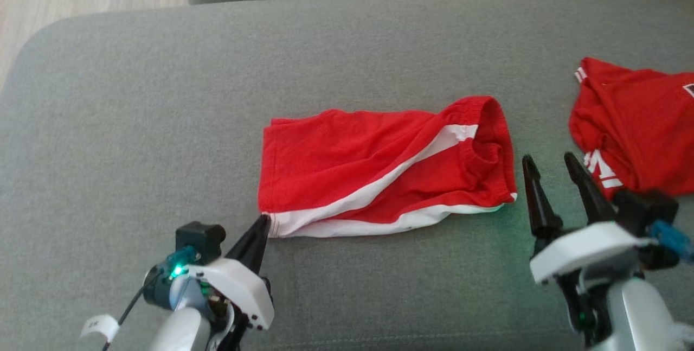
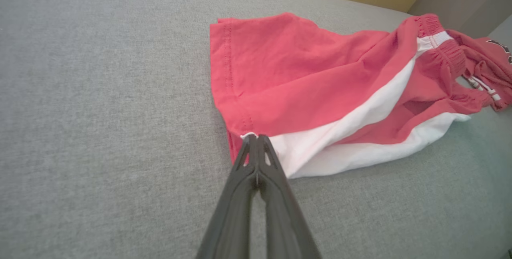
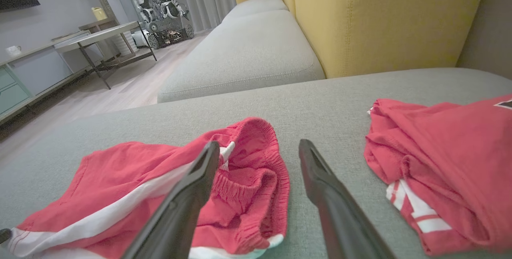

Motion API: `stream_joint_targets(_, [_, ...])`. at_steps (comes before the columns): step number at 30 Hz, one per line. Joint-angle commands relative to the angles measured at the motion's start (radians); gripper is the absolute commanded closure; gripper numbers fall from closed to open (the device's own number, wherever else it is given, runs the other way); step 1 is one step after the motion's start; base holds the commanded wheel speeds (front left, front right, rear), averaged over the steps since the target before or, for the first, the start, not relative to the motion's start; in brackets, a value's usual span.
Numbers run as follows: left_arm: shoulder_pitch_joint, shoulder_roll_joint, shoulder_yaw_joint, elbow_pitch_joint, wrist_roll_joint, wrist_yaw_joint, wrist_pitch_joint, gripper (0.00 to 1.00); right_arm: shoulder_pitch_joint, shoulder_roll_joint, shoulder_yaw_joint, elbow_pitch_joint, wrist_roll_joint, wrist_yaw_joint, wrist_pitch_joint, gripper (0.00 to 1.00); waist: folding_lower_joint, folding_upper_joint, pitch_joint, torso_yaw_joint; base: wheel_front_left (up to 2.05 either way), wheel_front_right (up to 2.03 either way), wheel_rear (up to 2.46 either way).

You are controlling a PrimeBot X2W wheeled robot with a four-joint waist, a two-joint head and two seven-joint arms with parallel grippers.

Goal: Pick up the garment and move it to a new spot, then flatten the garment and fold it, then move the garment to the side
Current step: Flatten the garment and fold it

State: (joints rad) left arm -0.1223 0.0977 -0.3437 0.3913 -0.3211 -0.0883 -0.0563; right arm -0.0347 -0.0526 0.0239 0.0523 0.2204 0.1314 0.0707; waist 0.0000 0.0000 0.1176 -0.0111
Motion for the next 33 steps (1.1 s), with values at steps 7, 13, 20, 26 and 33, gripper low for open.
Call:
stream_joint_targets(7, [-0.096,0.007,0.003,-0.040,0.009,-0.003,-0.041,1.00,-0.188,-0.057,0.081,0.157,0.071,-0.001,0.041,0.00,0.0000,0.0000,0.038,0.052,0.00,0.00,0.00])
stream_joint_targets(13, [-0.125,-0.006,-0.025,-0.030,0.009,-0.008,-0.073,1.00,-0.308,-0.079,0.129,0.317,0.113,-0.001,0.086,0.00,0.0000,0.0000,0.059,0.094,0.00,0.00,0.00])
stream_joint_targets(20, [-0.129,-0.010,-0.026,-0.026,0.003,-0.002,-0.115,1.00,-0.340,-0.093,0.131,0.371,0.133,-0.001,0.105,1.00,0.0000,0.0000,0.061,0.104,0.00,0.00,0.00])
stream_joint_targets(26, [-0.134,0.013,0.013,-0.086,-0.006,0.010,-0.164,1.00,-0.337,-0.115,0.139,0.309,0.162,-0.001,0.066,1.00,0.0000,0.0000,0.052,0.093,0.00,0.00,0.00])
stream_joint_targets(33, [-0.156,0.048,0.083,-0.290,-0.002,0.044,-0.194,1.00,-0.287,-0.138,0.118,0.109,0.201,-0.001,0.012,1.00,0.0000,0.0000,0.015,0.069,0.00,0.00,0.00])
